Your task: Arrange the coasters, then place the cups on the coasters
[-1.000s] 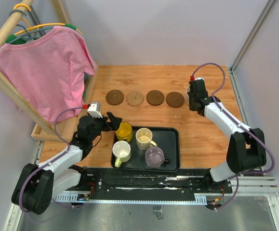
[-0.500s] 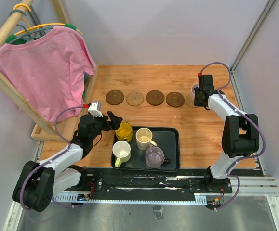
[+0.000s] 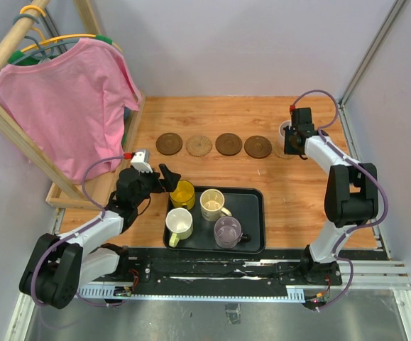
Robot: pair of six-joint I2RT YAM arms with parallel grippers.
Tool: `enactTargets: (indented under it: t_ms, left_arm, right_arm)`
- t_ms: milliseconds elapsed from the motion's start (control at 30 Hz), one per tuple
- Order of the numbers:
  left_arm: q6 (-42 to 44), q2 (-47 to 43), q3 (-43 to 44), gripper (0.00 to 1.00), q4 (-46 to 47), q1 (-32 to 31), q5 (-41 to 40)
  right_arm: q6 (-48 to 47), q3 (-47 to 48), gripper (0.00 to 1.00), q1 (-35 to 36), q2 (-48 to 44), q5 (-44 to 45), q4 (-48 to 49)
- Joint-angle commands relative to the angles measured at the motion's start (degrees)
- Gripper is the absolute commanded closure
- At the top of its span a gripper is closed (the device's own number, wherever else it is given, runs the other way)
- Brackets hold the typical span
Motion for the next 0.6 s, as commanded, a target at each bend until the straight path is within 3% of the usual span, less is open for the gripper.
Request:
enactTargets:
  t_ms: [0, 567]
  left_arm:
    - [0.13, 0.55, 2.03, 0.0, 1.97, -0.29, 0.57]
    - [0.2, 0.79, 2.07, 0.0, 1.69, -0.25, 0.42]
  right_arm:
    - [-0.56, 3.48, 0.99, -1.54, 0.82, -0.44, 2.19]
    - [0.06, 3.36, 0.99, -2.27, 2.15, -1.53, 1.82]
